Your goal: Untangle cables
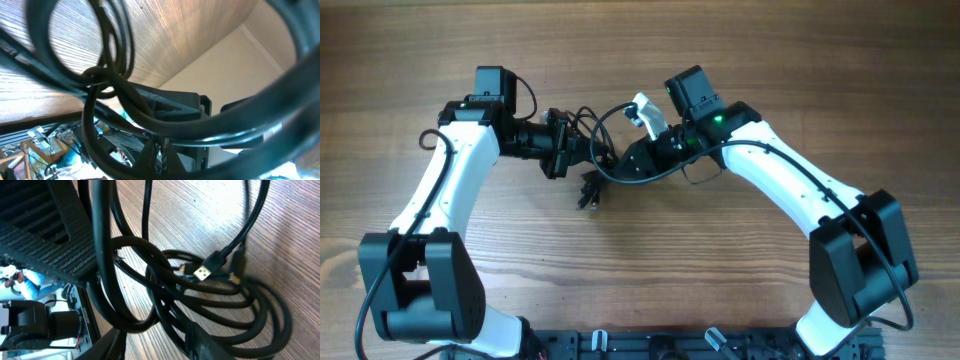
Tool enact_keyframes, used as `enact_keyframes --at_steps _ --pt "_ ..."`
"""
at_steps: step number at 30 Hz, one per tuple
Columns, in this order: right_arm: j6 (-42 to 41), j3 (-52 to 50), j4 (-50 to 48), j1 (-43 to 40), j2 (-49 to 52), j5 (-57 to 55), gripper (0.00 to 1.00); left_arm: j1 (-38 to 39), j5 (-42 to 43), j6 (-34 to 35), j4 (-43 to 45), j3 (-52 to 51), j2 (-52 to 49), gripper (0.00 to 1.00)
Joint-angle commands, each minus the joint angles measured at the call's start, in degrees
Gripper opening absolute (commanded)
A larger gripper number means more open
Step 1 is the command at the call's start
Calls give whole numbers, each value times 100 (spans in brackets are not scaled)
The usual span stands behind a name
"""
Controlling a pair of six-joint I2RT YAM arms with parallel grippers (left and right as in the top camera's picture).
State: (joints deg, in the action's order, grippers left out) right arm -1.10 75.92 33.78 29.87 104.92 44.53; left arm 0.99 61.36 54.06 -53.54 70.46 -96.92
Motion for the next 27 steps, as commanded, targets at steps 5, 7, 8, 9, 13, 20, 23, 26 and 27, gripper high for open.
enact_keyframes --at_steps 5,7,8,9,13,20,23,26,27 --pt "400 46 -385 17 61 -63 17 -11 669 -94 4 81 20 5" --pt "400 46 -450 17 61 -66 12 -11 866 -96 7 81 20 5" --pt "398 46 -474 17 61 -83 11 -11 933 -98 7 81 20 5" --pt "393 46 -511 17 61 -109 10 -11 981 -98 7 81 20 5" --pt "396 46 -726 17 61 -131 9 -9 999 -120 4 81 20 5" --pt "251 66 -1167 7 35 -101 20 -11 800 -140 7 81 20 5" --pt "380 66 -1119 -33 -92 4 20 -11 820 -136 4 81 20 4" --pt "973 66 -1016 -133 -313 417 21 -11 863 -138 9 81 20 6" --pt "964 66 -1016 -168 -363 426 21 -13 855 -138 13 81 20 6"
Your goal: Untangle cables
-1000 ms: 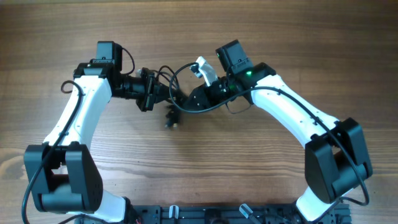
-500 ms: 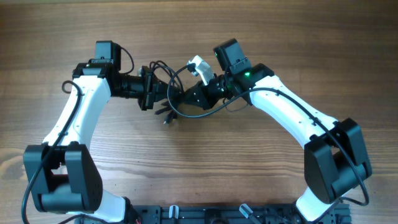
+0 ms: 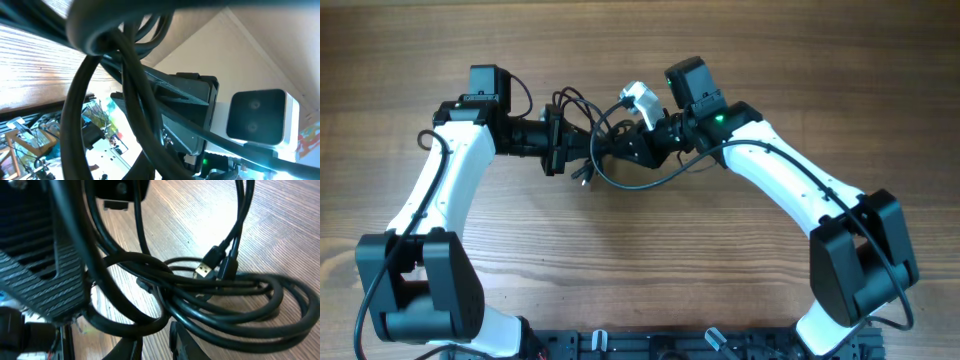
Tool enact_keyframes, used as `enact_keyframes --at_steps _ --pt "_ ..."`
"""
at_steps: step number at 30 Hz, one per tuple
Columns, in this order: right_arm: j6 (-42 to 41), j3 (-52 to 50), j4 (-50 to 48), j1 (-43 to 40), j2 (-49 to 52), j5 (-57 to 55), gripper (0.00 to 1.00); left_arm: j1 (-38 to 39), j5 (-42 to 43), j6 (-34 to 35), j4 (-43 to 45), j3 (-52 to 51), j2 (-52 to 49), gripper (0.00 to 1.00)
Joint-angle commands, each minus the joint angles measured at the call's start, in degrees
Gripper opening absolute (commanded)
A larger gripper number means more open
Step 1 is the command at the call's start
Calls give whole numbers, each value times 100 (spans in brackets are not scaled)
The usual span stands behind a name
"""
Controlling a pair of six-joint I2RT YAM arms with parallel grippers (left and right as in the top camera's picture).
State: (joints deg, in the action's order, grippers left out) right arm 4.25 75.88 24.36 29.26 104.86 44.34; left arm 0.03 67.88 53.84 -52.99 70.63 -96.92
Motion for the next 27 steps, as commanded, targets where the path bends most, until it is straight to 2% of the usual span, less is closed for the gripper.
enact_keyframes --at_steps 1,4,7,8,9,11,16,18,27 --pt "297 70 -74 -144 -409 444 22 79 149 -116 -35 63 20 6" --pt "-970 68 -63 -319 -511 448 24 81 -144 -122 155 63 20 5" --pt "-3025 66 221 -522 -498 531 25 81 -238 -487 442 63 20 4" --pt "-3480 66 352 -553 -498 579 32 81 -238 -612 527 63 20 4" --pt "-3921 61 498 -573 -498 632 33 81 -236 -702 575 63 20 4" --pt "-4334 61 612 -570 -498 697 33 81 -240 -898 778 63 20 4" --pt "-5427 61 791 -503 -501 944 45 136 -240 -1856 1311 63 20 4" --pt "-5788 61 837 -472 -498 981 46 205 -240 -2177 1340 63 20 4" --pt "-7073 61 787 -208 -498 680 50 601 -238 -2671 1513 63 20 4"
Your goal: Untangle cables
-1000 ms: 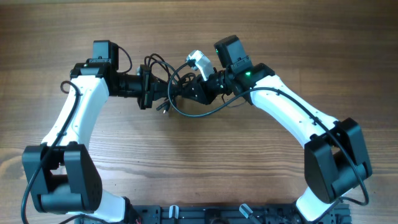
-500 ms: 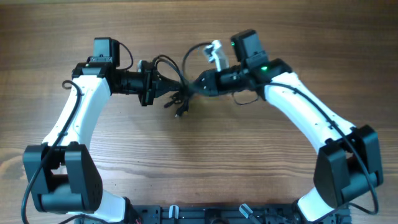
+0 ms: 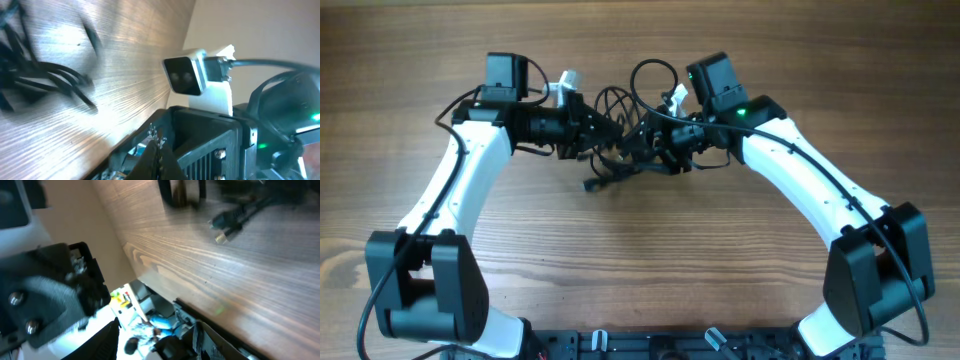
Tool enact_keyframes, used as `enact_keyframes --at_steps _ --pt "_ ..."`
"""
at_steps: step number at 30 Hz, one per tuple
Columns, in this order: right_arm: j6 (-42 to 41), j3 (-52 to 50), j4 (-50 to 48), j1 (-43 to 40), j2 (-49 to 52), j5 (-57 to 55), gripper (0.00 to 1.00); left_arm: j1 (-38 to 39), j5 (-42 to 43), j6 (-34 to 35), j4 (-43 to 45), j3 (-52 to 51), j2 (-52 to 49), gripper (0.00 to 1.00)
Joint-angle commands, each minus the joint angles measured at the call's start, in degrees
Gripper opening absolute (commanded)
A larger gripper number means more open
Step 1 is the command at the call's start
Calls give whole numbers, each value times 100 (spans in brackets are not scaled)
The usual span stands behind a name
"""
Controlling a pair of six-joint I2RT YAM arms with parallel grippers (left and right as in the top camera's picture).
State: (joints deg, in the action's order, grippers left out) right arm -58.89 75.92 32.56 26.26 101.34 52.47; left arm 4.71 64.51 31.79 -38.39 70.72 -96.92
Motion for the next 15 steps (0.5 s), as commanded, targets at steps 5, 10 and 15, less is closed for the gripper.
enact_keyframes --at_steps 5,10,15 --pt "-933 57 -46 76 -146 -1115 44 173 92 -511 50 55 20 4" --pt "334 57 -31 83 -146 -3008 4 31 -509 -424 -85 55 20 4" --pt "2592 57 -487 35 -144 -3228 13 -234 -3018 828 -387 55 20 4"
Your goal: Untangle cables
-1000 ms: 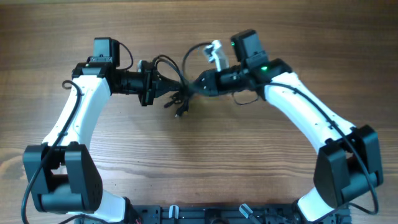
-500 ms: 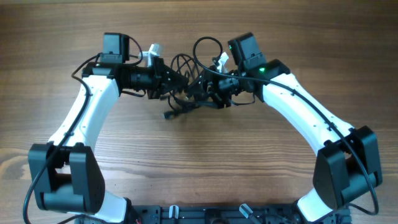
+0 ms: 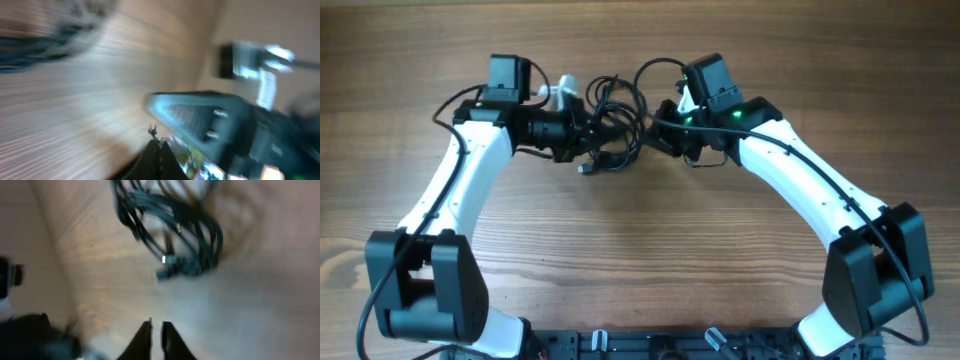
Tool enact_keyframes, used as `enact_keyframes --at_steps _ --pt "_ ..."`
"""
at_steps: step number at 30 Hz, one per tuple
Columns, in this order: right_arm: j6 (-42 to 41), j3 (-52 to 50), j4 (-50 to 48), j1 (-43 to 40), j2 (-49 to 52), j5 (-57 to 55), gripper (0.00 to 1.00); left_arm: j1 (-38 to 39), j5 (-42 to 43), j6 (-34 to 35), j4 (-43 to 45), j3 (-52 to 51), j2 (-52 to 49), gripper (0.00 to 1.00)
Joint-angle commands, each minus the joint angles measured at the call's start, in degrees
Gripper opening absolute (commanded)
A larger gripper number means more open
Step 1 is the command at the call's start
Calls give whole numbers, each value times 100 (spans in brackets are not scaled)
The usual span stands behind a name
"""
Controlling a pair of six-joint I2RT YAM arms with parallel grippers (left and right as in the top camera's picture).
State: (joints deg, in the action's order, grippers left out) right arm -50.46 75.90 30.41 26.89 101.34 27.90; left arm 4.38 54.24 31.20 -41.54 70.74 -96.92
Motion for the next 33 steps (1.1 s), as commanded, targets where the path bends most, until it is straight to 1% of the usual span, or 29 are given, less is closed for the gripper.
enact_keyframes --at_steps 1,2,5,6,8,11,13,15,18,21,25,28,33 --pt "1742 59 -297 -28 -144 -938 12 -205 -2267 1038 -68 52 20 4" --pt "1751 59 -358 -28 -144 -1086 5 -205 -2573 1217 -55 52 20 4" --pt "1779 59 -570 -26 -90 -1353 5 -133 -3195 1554 0 52 15 4" --pt "1921 59 -726 -20 -44 -1346 4 -81 -3344 1609 24 52 15 4" --pt "2212 59 -1130 -7 87 -1351 5 72 -3604 1615 201 52 15 4" --pt "2358 59 -1705 -7 319 -1377 4 251 -4194 1591 522 52 15 4" --pt "2352 59 -2090 -7 507 -1440 5 341 -4675 1593 662 52 15 4" --pt "2352 59 -2382 -7 675 -1438 6 400 -4931 1593 688 52 13 4" --pt "2347 59 -2835 -7 981 -1434 6 494 -4951 1532 754 52 -59 4" --pt "2345 59 -3141 -7 1231 -1434 6 531 -4964 1176 975 52 -247 4" --pt "2326 59 -3405 -7 1532 -1215 6 509 -4868 885 1147 52 -522 4" --pt "2326 59 -3254 -7 1648 -612 7 509 -4625 649 1263 52 -656 4" --pt "2323 59 -2356 15 1687 739 8 483 -4640 647 1285 52 -695 4"
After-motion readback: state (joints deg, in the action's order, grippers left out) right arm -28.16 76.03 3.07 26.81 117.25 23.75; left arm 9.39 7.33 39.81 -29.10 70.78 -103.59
